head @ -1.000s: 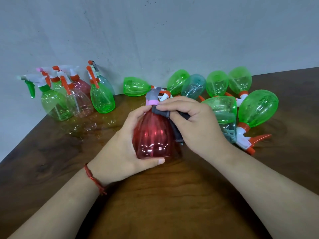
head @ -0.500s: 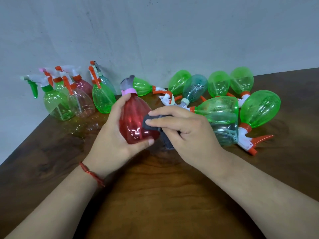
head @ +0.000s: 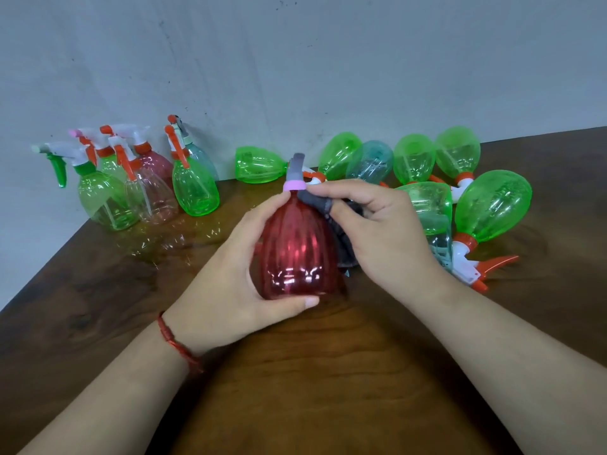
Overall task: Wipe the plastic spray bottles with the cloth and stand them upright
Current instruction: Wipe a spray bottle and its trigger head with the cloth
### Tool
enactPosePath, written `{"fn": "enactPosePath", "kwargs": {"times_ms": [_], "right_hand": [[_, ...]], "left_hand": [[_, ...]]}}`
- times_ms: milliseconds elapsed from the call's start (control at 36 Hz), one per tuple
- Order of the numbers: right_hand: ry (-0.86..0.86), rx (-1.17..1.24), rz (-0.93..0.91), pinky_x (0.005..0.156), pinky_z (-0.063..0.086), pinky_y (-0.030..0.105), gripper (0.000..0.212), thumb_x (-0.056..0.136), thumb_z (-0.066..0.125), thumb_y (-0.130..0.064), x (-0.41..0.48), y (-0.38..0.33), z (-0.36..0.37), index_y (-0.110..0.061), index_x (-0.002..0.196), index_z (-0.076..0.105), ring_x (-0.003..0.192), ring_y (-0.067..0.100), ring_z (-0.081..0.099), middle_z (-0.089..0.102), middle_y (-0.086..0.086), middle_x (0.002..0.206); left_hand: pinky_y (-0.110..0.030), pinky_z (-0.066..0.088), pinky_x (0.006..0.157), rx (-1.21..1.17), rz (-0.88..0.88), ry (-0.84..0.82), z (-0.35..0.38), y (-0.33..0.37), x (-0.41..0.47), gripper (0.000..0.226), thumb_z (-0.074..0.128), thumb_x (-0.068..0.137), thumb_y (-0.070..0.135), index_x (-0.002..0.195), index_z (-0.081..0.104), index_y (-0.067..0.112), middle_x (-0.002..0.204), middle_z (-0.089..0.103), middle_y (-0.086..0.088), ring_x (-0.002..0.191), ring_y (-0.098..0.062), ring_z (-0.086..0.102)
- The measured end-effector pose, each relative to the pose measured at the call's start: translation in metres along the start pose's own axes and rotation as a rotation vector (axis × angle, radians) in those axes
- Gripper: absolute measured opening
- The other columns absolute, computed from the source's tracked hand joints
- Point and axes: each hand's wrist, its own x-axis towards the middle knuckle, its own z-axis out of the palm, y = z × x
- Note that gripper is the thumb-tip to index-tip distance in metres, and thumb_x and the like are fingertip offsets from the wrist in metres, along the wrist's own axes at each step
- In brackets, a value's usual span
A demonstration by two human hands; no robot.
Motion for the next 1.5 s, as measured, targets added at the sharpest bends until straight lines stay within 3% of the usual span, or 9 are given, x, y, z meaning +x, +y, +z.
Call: {"fn": "enactPosePath", "kwargs": {"times_ms": [139,389,528,694,806,944,1056,1333,1500], "right_hand": [[-0.019,-0.198,-0.202,0.106,0.054,0.031,0.036,0.099,0.061,0.009,-0.005,0.004,0.004,-0.015,0.113,0.083,0.119,0.009,0.069,0.076,-0.009,0.117],[-0.219,-0.424,-0.481,0.098,0.055,0.034,0.033,0.098,0.064,0.004,-0.017,0.009,0.01,-0.017,0.113,0.084,0.114,0.014,0.069,0.073,-0.002,0.125],[-0.266,-0.538,-0.571,0.097,0.054,0.036,0.036,0.097,0.064,0.003,-0.017,0.009,0.012,-0.021,0.116,0.083,0.113,0.022,0.067,0.072,-0.004,0.127],[-0.125,-0.36,-0.376,0.102,0.053,0.025,0.034,0.099,0.061,0.005,-0.013,0.012,0.008,-0.017,0.112,0.084,0.117,0.006,0.067,0.074,-0.005,0.126],[-0.037,-0.178,-0.172,0.108,0.053,0.029,0.039,0.096,0.06,0.012,-0.002,0.012,0.002,-0.015,0.109,0.085,0.118,0.007,0.069,0.077,-0.007,0.119],[-0.034,-0.016,-0.086,0.107,0.053,0.028,0.039,0.095,0.061,0.014,0.003,0.006,-0.004,-0.014,0.106,0.084,0.116,0.008,0.07,0.079,-0.005,0.114],[-0.057,-0.081,-0.086,0.106,0.054,0.029,0.039,0.094,0.059,0.014,0.003,0.008,-0.003,-0.014,0.104,0.085,0.114,0.006,0.071,0.079,-0.008,0.112],[-0.151,-0.278,-0.291,0.103,0.05,0.02,0.036,0.097,0.063,0.009,-0.01,0.006,0.003,-0.016,0.112,0.084,0.117,0.007,0.068,0.075,-0.007,0.12],[-0.245,-0.366,-0.439,0.099,0.056,0.034,0.033,0.097,0.065,0.006,-0.017,0.005,0.009,-0.016,0.112,0.084,0.113,0.01,0.069,0.074,-0.004,0.123]], "left_hand": [[-0.038,0.043,0.123,0.041,0.008,0.016,0.005,-0.005,0.001,0.122,0.102,0.069,0.024,0.166,0.027,0.027,0.163,0.043,0.005,0.15,-0.016,0.047],[-0.041,0.051,0.115,0.114,-0.111,0.29,-0.004,-0.022,0.004,0.117,0.103,0.064,0.033,0.16,0.036,0.038,0.155,0.051,0.009,0.139,-0.01,0.056],[-0.041,0.054,0.111,0.141,-0.151,0.329,-0.007,-0.023,0.004,0.113,0.102,0.064,0.036,0.157,0.038,0.043,0.151,0.051,0.013,0.135,-0.008,0.058],[-0.047,0.049,0.116,0.032,-0.115,0.166,0.0,-0.022,0.004,0.118,0.105,0.064,0.037,0.16,0.037,0.039,0.156,0.051,0.008,0.142,-0.017,0.055],[-0.052,0.043,0.122,-0.052,-0.069,0.031,0.01,-0.014,0.0,0.12,0.104,0.068,0.026,0.165,0.033,0.028,0.163,0.045,0.001,0.15,-0.024,0.048],[-0.043,0.045,0.122,-0.164,-0.062,-0.038,0.01,-0.007,0.0,0.117,0.098,0.07,0.013,0.165,0.03,0.024,0.161,0.048,0.009,0.149,-0.017,0.05],[-0.039,0.046,0.121,-0.081,-0.085,-0.085,0.01,-0.011,0.001,0.121,0.099,0.07,0.026,0.165,0.025,0.033,0.157,0.05,0.017,0.144,-0.009,0.054],[-0.034,0.046,0.119,0.124,-0.087,0.132,0.001,-0.008,0.001,0.119,0.099,0.066,0.045,0.164,0.031,0.039,0.158,0.047,0.021,0.142,0.0,0.052],[-0.01,0.049,0.099,0.088,-0.18,0.306,-0.007,-0.015,0.003,0.113,0.096,0.063,0.052,0.158,0.036,0.045,0.144,0.054,0.027,0.123,0.011,0.06]]}}
